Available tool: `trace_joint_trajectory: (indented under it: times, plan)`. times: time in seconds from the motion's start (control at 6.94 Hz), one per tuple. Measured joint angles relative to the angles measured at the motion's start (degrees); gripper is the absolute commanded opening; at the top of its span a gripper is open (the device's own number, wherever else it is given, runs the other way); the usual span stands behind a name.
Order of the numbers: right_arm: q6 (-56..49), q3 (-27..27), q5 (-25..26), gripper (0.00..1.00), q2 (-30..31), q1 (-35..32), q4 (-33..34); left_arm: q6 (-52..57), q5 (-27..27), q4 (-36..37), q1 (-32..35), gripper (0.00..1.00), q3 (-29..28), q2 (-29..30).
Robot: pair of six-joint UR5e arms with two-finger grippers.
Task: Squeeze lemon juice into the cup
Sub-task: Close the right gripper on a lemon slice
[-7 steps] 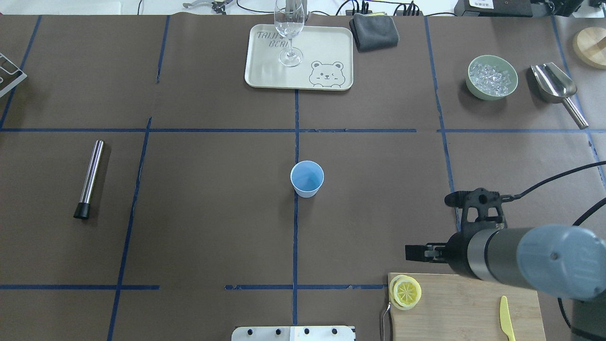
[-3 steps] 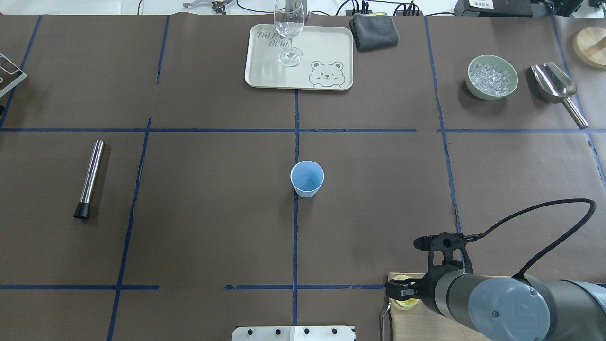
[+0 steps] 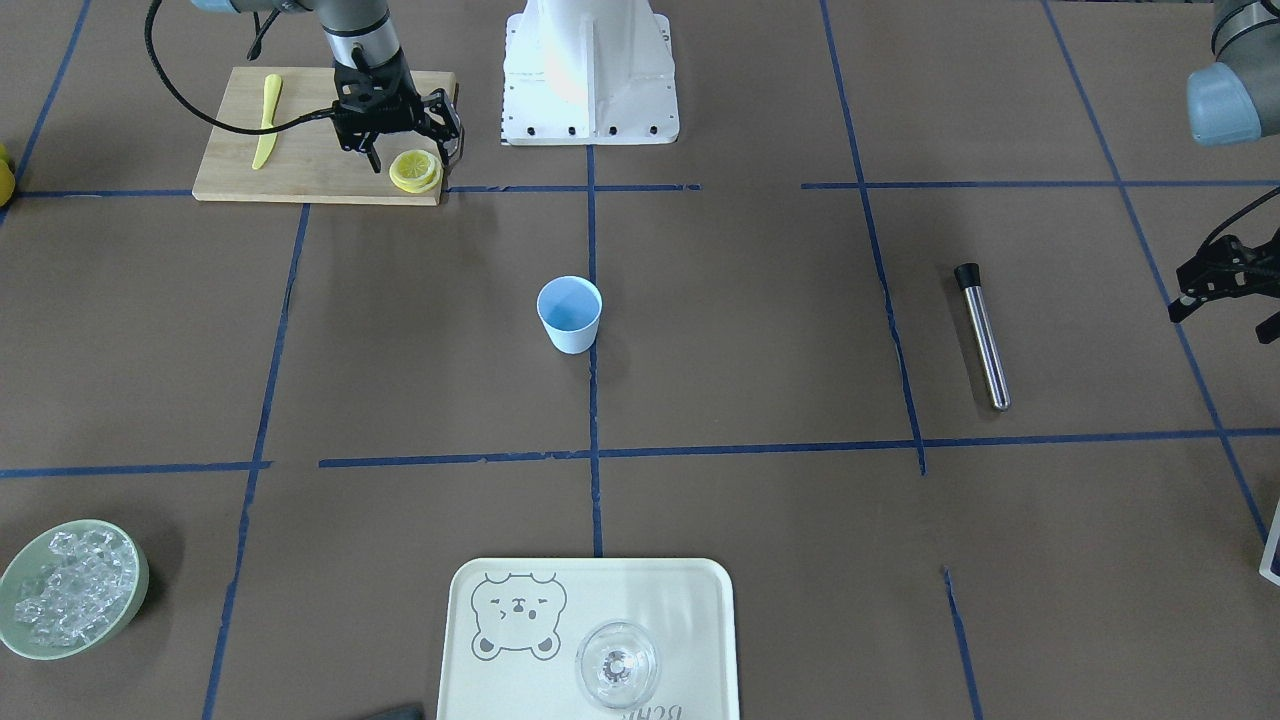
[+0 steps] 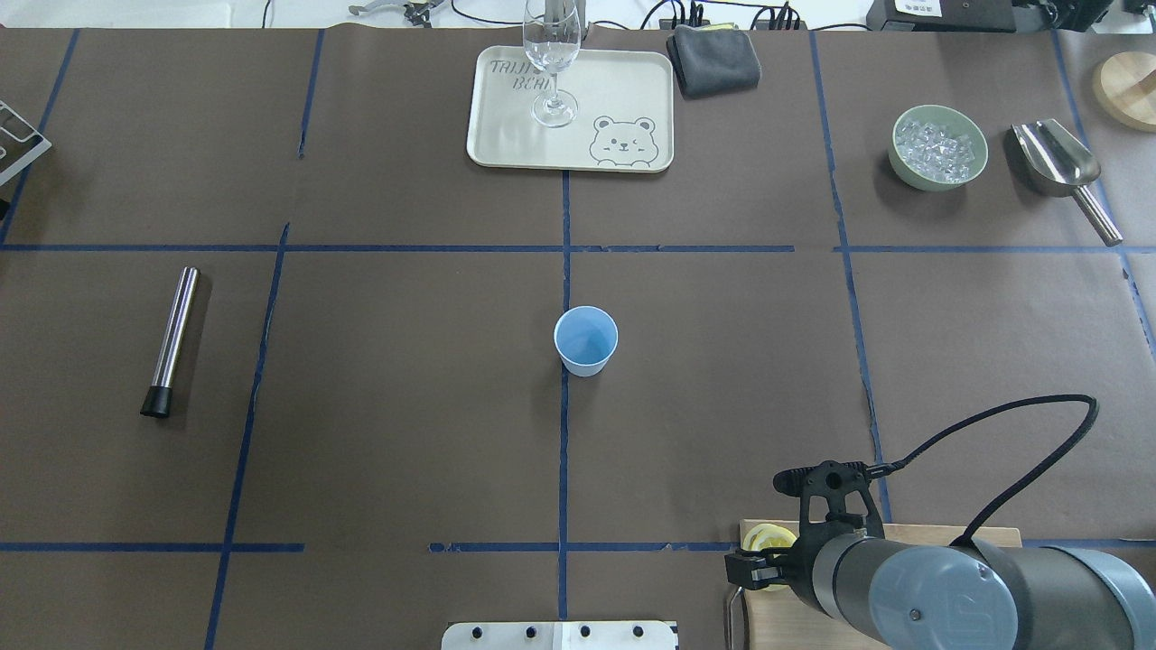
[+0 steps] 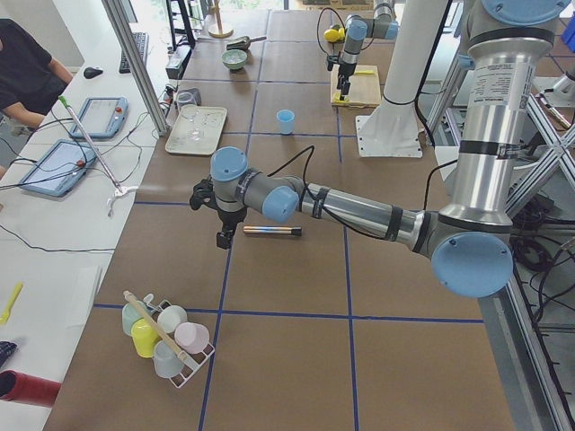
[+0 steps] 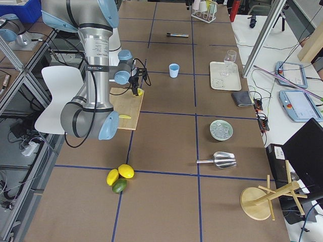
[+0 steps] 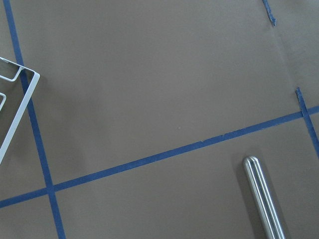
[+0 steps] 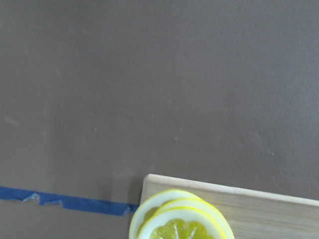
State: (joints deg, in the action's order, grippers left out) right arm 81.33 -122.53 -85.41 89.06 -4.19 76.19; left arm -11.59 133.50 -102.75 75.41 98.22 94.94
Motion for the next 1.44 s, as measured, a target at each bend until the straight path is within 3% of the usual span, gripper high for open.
trace_joint_trajectory:
  times: [0.43, 0.58, 1.15, 1.44]
  plan:
    - [0.0, 0.6, 0.0, 1.00, -0.2, 0.1, 0.0, 0.0, 0.0, 0.0, 0.0, 1.00, 0.1, 0.1]
    - [0.0, 0.6, -0.1, 0.95, -0.2, 0.1, 0.1, 0.0, 0.0, 0.0, 0.0, 1.00, 0.0, 0.1]
    - [0.0, 0.5, -0.8, 0.44, -0.3, 0.0, 0.1, 0.0, 0.0, 0.0, 0.0, 1.00, 0.1, 0.2]
    - [0.0, 0.3, -0.9, 0.34, -0.3, -0.1, 0.1, 0.0, 0.0, 0.0, 0.0, 1.00, 0.0, 0.4]
